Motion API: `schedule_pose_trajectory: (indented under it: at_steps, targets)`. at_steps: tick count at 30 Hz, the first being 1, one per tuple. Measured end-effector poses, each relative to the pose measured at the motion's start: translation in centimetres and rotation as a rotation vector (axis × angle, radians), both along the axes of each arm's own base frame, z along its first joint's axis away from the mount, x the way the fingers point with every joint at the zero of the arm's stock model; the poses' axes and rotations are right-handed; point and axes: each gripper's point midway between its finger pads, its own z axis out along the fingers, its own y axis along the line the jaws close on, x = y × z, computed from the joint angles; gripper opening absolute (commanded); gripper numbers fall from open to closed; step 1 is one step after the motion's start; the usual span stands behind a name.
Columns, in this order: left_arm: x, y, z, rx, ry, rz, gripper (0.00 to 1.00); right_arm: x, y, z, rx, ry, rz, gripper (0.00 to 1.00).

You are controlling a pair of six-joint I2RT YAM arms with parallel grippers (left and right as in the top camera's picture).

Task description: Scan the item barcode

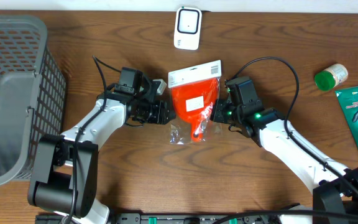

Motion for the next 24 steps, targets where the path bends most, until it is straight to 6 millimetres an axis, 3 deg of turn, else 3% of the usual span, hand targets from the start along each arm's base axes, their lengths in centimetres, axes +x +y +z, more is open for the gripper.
schedule_pose_trajectory:
  at_steps: [12,24]
  targets:
    - [-1.5,-0.4,-0.1,-0.042,0.079,-0.015,0.62,0.0,0.0,0.0,-0.003,-0.002,0.005,0.01]
    - [-2.4,-2.1,-2.8,-0.184,0.197,-0.058,0.62,0.0,0.1,0.0,0.0,-0.001,0.008,0.01]
